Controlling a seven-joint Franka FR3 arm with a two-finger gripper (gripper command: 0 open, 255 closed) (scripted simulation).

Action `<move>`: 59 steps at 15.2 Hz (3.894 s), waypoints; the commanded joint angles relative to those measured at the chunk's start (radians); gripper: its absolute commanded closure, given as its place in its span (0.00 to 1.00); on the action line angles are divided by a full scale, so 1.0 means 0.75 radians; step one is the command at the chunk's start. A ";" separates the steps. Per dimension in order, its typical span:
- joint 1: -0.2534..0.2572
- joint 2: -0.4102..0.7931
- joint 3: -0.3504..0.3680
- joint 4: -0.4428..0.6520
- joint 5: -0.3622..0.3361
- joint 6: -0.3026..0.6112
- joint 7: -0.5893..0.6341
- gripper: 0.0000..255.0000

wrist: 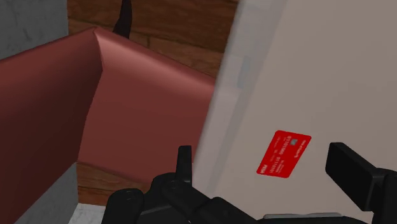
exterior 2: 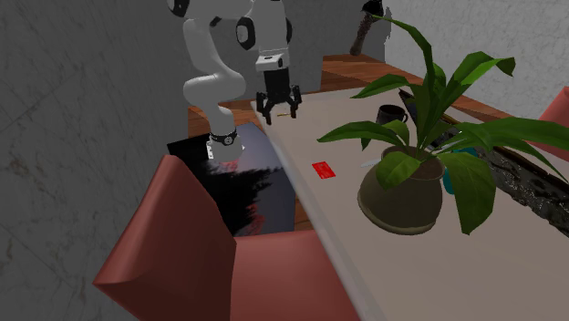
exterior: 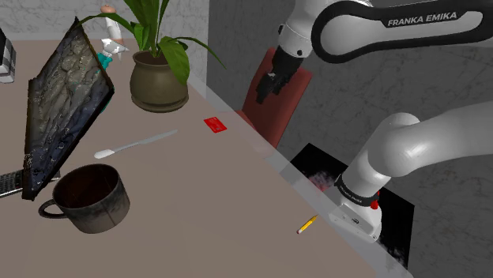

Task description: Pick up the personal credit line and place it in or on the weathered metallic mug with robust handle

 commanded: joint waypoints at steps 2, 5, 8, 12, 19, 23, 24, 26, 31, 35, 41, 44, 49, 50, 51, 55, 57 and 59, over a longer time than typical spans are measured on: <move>-0.023 0.096 0.120 -0.053 0.009 0.253 0.127 0.00; -0.091 0.226 0.258 -0.065 -0.026 0.488 0.273 0.00; -0.232 0.373 0.440 -0.044 -0.128 0.709 0.463 0.00; -0.641 0.551 0.845 0.038 -0.430 0.948 0.840 0.00; -1.374 0.629 1.517 0.150 -0.756 1.103 1.182 0.00; -1.674 0.617 1.794 0.179 -0.779 1.159 1.205 0.00; -1.674 0.617 1.794 0.179 -0.778 1.159 1.204 0.00; -1.674 0.616 1.794 0.179 -0.778 1.159 1.203 0.00; -1.673 0.616 1.793 0.179 -0.778 1.159 1.204 1.00; -1.675 0.614 1.793 0.172 -0.779 1.167 1.204 1.00; -1.618 0.628 1.738 0.182 -0.782 1.139 1.199 1.00; -1.434 0.655 1.554 0.189 -0.780 1.081 1.175 1.00; -1.132 0.654 1.263 0.203 -0.696 0.994 1.079 1.00; -1.081 0.648 1.215 0.206 -0.671 0.977 1.054 1.00; -1.035 0.641 1.170 0.210 -0.645 0.961 1.029 1.00; -0.884 0.606 1.026 0.228 -0.546 0.895 0.934 1.00; -0.825 0.588 0.969 0.240 -0.502 0.861 0.891 1.00; -0.776 0.569 0.920 0.254 -0.463 0.827 0.852 1.00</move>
